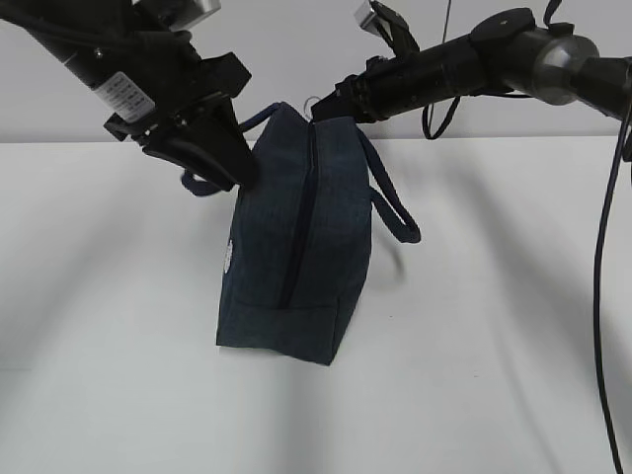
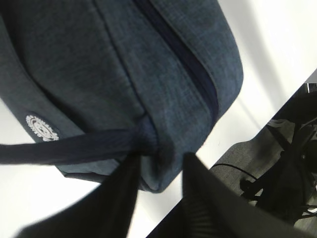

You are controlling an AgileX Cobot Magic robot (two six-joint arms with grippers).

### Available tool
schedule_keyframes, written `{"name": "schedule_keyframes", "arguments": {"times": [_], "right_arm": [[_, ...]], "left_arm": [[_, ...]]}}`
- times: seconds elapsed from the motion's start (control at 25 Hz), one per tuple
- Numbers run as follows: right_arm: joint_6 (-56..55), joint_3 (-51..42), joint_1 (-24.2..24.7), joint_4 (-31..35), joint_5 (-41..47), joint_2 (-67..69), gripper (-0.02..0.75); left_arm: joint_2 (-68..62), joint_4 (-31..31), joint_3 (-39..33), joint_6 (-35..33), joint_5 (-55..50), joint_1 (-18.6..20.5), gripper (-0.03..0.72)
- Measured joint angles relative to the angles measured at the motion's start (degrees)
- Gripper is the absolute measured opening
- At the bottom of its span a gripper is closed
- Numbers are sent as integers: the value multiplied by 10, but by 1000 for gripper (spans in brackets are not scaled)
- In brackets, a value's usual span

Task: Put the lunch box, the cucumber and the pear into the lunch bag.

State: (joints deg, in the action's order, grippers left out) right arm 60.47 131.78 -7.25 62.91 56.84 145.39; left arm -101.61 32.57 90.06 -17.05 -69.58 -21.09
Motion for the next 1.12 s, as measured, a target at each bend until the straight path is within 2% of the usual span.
{"name": "schedule_keyframes", "arguments": {"times": [0.04,0.12,0.16,0.2,0.24,0.52,0.72,1.12], "right_arm": [[0,0,0,0,0,0,-16],[0,0,0,0,1,0,-16],[0,0,0,0,4,0,-16],[0,0,0,0,5,0,-16],[0,0,0,0,6,0,-16],[0,1,0,-5,11,0,-16],[0,1,0,-5,12,0,-16],[1,1,0,-6,14,0,-16]], "left_arm": [[1,1,0,0,-2,0,230],[4,1,0,5,-4,0,459],[8,1,0,9,-5,1,540],[13,1,0,13,-5,4,594],[19,1,0,13,-5,7,611],[50,21,32,75,17,56,547],[13,30,81,93,81,57,524],[-175,17,244,100,94,57,506]]}}
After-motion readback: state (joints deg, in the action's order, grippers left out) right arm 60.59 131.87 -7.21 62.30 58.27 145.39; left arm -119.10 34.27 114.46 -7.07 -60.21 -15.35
